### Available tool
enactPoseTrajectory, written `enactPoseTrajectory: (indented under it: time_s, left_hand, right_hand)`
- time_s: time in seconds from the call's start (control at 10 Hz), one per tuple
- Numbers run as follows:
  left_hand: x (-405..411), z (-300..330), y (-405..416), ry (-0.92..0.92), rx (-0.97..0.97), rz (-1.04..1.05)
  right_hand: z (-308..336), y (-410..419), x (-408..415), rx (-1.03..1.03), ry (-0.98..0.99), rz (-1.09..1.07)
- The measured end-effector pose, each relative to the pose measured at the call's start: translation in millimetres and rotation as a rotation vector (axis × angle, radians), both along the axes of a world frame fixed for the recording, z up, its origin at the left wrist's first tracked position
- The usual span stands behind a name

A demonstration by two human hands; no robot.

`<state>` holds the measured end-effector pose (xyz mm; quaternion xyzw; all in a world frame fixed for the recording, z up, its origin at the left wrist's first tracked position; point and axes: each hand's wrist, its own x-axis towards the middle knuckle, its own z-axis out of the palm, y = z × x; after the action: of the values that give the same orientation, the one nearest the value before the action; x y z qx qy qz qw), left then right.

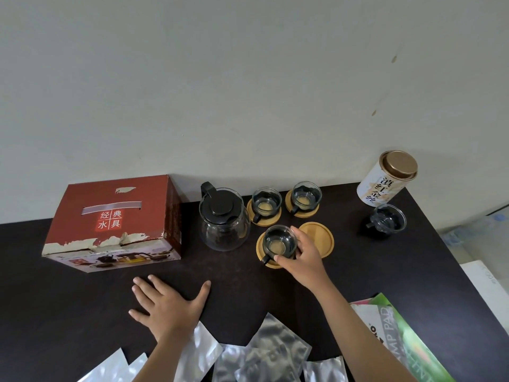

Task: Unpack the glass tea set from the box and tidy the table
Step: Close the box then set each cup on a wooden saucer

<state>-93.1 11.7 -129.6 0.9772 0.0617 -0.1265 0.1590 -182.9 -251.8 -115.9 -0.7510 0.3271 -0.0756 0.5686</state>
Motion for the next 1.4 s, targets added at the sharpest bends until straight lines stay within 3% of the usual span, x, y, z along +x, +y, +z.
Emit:
enactPoseTrajectory:
  time_s: [0.1,0.2,0.3,0.5,0.6,0.7,1.0,1.2,1.4]
  left_hand:
    - [0,-1,0,0.0,0.003,0.002]
    - [0,-2,0,-0.005,0.003,0.003]
    - [0,-2,0,-0.009,-0.002,0.003]
    - [0,0,0,-0.003,-0.003,0.007]
    - [0,1,0,-0.001,-0.005,0.01]
    - [0,2,0,-0.003,-0.005,0.012]
    - [-1,4,-1,-0.003,-0.001,0.014]
    - [-2,3,-1,-0.011,-0.002,0.014]
    - [-2,4,-1,-0.003,-0.004,0.017]
  right_hand:
    - [0,-1,-7,0.052,-0.023,0.006]
    - [6,-7,-19,-0.032,-0.083,-0.192]
    - [11,-30,-32,-0.204,-0.132,-0.525]
    - [26,-110,-47,-0.437,-0.074,-0.9]
    - [34,-140,-46,-0.331,0.0,-1.003]
    - [40,-156,-39,-0.178,0.086,-1.005]
    - [26,-164,-37,-0.105,0.027,-1.006]
    - [24,-167,-42,0.072,0.052,-1.024]
    - [35,-127,-42,-0.025,-0.015,-0.807]
